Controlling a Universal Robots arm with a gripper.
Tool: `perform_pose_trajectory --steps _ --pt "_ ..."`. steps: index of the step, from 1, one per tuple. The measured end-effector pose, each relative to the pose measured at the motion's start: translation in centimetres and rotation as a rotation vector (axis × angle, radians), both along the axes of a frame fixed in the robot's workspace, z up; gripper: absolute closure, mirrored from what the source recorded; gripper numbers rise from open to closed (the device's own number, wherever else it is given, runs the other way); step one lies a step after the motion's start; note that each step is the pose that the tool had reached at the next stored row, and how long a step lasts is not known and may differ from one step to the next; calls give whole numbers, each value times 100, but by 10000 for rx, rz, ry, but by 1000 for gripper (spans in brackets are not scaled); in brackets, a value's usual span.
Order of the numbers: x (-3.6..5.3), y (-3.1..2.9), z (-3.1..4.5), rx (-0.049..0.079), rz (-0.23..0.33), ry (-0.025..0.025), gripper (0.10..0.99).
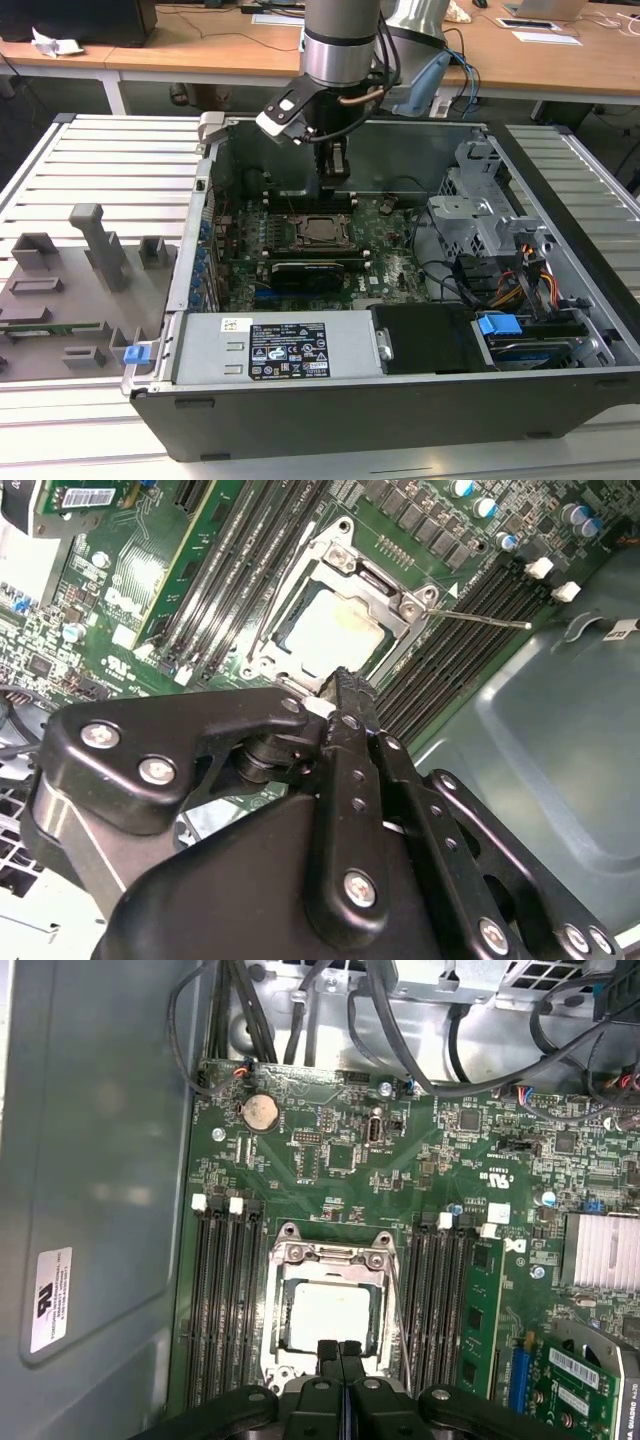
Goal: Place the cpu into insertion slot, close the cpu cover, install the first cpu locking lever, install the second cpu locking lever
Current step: 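Install the first cpu locking lever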
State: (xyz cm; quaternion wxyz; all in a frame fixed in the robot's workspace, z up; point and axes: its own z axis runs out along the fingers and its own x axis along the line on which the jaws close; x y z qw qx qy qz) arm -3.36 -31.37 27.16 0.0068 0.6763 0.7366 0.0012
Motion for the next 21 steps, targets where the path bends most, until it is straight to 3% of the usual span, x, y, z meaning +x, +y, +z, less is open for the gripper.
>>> perform_pose_trajectory --steps 21 --pt "0 0 0 0 784 0 976"
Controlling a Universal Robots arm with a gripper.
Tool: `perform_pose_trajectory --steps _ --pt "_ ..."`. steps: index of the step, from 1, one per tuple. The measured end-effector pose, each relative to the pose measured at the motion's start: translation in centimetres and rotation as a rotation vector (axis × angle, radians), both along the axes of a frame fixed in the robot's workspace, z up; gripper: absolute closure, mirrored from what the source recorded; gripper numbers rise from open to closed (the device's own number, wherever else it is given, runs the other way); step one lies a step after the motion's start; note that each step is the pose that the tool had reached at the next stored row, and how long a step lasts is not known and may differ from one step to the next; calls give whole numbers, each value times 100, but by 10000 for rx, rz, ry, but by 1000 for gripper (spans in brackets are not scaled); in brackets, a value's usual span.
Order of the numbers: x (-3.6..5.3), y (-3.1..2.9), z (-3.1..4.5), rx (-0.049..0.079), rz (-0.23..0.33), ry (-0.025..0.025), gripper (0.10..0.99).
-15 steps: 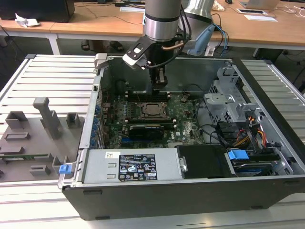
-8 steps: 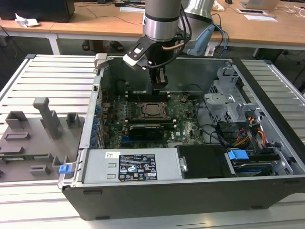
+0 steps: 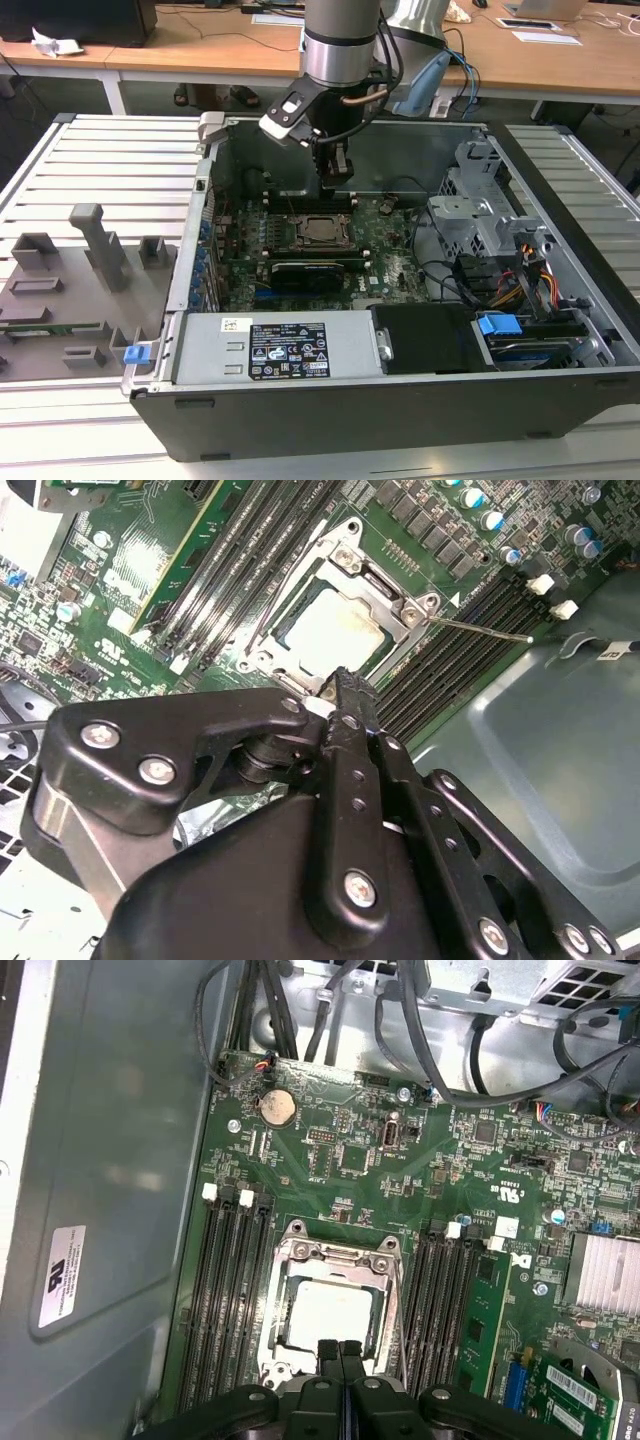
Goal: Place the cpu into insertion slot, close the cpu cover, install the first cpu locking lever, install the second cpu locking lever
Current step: 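Install the first cpu locking lever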
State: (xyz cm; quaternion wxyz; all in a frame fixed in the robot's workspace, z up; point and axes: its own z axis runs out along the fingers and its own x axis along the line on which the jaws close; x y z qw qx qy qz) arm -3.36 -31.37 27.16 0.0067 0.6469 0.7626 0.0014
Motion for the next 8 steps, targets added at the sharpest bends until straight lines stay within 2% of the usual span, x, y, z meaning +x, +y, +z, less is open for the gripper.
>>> perform_pose_trajectory --steps 8 --pt "0 0 0 0 170 0 976"
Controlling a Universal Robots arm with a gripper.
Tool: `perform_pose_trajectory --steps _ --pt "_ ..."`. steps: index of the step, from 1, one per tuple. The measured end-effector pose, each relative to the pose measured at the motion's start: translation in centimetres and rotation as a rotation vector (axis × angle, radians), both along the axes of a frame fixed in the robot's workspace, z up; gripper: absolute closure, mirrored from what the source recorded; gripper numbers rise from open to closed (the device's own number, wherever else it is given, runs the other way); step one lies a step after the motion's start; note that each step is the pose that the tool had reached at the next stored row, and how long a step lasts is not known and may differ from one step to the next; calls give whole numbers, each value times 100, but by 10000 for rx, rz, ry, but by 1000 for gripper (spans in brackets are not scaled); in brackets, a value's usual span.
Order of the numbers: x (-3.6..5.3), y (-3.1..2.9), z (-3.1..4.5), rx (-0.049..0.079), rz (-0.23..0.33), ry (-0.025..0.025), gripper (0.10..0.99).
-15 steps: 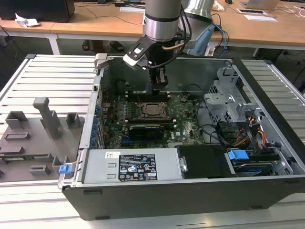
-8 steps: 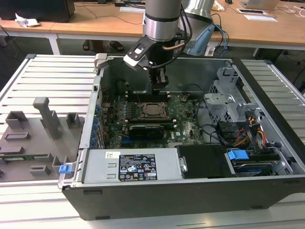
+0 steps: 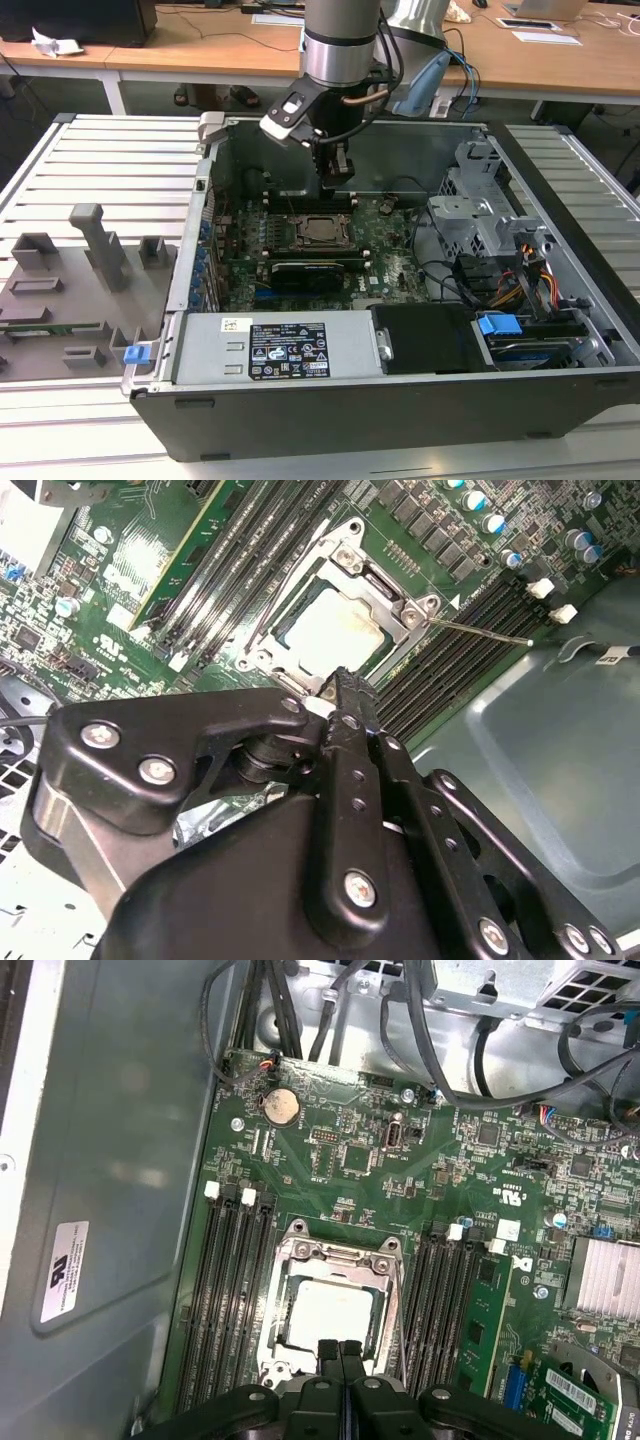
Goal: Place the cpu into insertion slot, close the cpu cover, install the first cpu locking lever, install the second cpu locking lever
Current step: 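Install the first cpu locking lever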
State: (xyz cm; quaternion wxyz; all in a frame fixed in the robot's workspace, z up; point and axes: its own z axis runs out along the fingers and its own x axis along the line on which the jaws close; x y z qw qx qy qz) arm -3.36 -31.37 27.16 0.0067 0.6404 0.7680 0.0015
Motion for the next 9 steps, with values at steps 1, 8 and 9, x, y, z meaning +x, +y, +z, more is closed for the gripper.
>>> perform_pose_trajectory --steps 1,8,9 --pt "0 0 0 0 58 0 976" --pt "0 0 0 -1 422 0 976" --pt "0 0 0 0 476 0 976"
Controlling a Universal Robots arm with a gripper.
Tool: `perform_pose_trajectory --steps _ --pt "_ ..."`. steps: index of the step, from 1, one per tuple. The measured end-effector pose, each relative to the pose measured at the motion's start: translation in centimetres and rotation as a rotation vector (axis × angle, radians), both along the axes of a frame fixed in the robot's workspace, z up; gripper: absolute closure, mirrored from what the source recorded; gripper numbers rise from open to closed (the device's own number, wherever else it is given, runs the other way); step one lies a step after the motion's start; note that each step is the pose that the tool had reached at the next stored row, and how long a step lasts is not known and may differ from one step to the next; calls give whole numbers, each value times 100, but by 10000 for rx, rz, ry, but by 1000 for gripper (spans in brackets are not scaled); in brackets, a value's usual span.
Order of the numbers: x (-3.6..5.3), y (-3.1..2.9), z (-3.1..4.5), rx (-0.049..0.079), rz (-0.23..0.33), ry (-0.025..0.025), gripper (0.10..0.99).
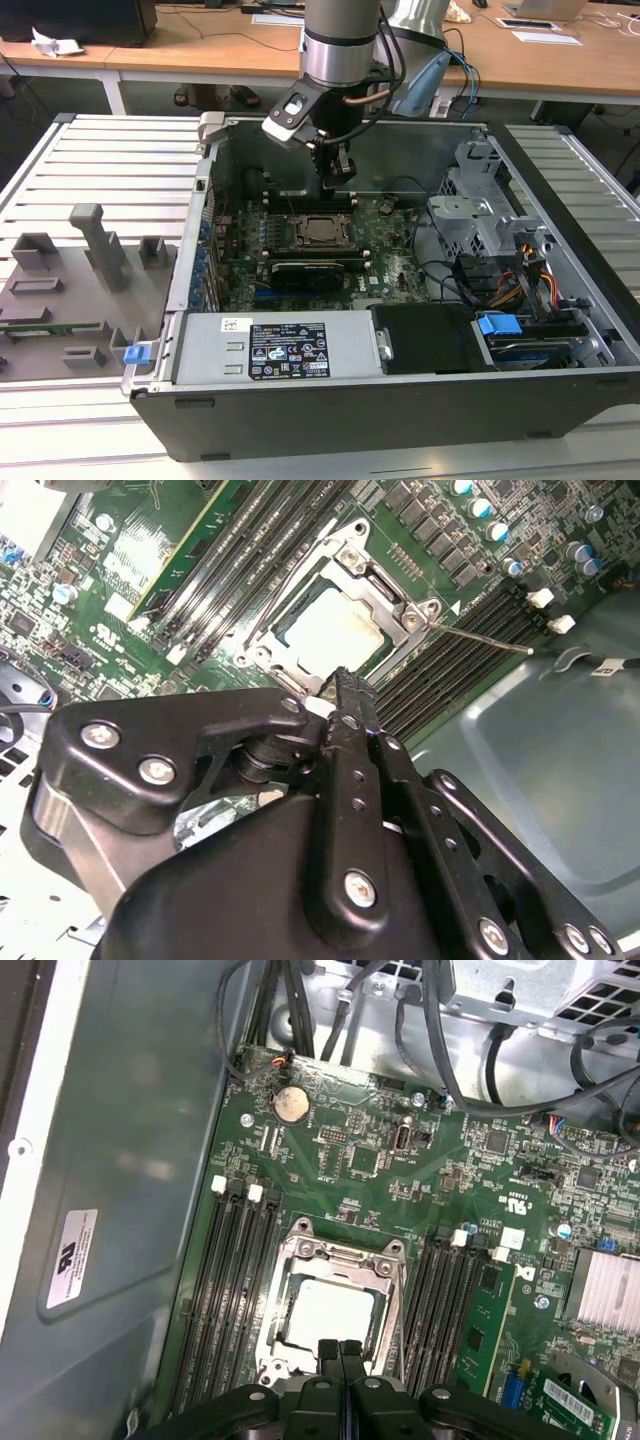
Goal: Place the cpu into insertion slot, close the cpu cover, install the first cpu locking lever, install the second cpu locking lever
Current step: 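Install the first cpu locking lever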
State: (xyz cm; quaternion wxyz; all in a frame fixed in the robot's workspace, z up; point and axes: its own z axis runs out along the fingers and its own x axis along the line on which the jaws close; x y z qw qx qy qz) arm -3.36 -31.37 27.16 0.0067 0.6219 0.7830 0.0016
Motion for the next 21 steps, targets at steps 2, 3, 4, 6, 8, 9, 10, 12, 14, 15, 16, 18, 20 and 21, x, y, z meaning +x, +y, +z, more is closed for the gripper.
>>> perform_pose_trajectory --steps 2,3,4,6,8,9,10,12,14,15,16,18,20,21 --pt "0 0 0 0 60 0 976" --pt "0 0 0 0 91 -1 976" --pt "0 0 0 0 106 0 976" --pt "0 0 0 0 137 0 976" --pt "0 0 0 0 179 0 976" --pt "0 0 0 0 194 0 976" --pt "0 0 0 0 222 0 976" --pt "0 0 0 0 262 0 976" --pt "0 0 0 0 299 0 976" --pt "0 0 0 0 313 0 976" --pt "0 0 0 0 328 0 976" --pt "0 0 0 0 350 -1 976" --pt "0 0 0 0 373 0 976" --pt "0 0 0 0 385 0 976"
